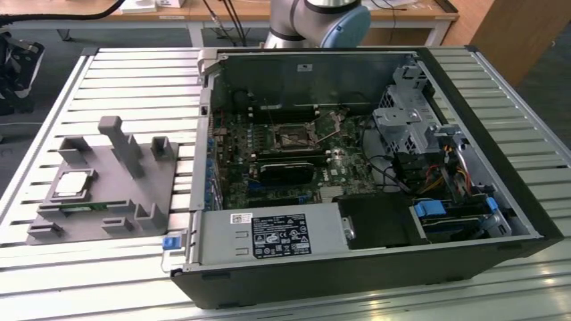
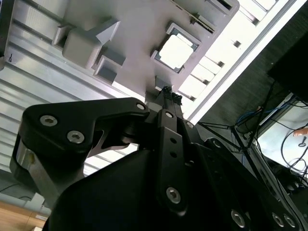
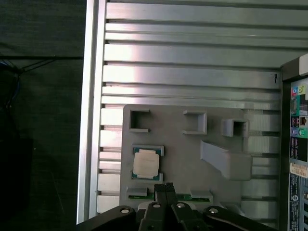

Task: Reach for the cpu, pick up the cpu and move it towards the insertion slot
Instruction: 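Pick up the cpu and move it towards the insertion slot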

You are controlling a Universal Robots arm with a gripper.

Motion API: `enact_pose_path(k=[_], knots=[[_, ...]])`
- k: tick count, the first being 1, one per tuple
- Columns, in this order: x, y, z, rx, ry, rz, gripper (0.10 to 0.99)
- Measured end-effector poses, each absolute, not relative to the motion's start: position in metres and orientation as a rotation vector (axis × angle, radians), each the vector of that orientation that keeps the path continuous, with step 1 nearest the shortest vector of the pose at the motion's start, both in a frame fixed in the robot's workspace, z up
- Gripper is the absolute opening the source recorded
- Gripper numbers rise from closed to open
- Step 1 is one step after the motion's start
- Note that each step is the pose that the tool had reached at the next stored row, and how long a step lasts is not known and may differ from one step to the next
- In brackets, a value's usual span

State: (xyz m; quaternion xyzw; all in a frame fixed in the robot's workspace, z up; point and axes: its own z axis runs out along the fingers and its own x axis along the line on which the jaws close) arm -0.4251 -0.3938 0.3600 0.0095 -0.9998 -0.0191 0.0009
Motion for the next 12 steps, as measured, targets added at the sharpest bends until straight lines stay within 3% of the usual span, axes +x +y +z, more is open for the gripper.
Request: enact_pose_path(k=[12], knots=[[-0.437,-0.395,0.355,0.03,-3.139,-0.059,0.106]])
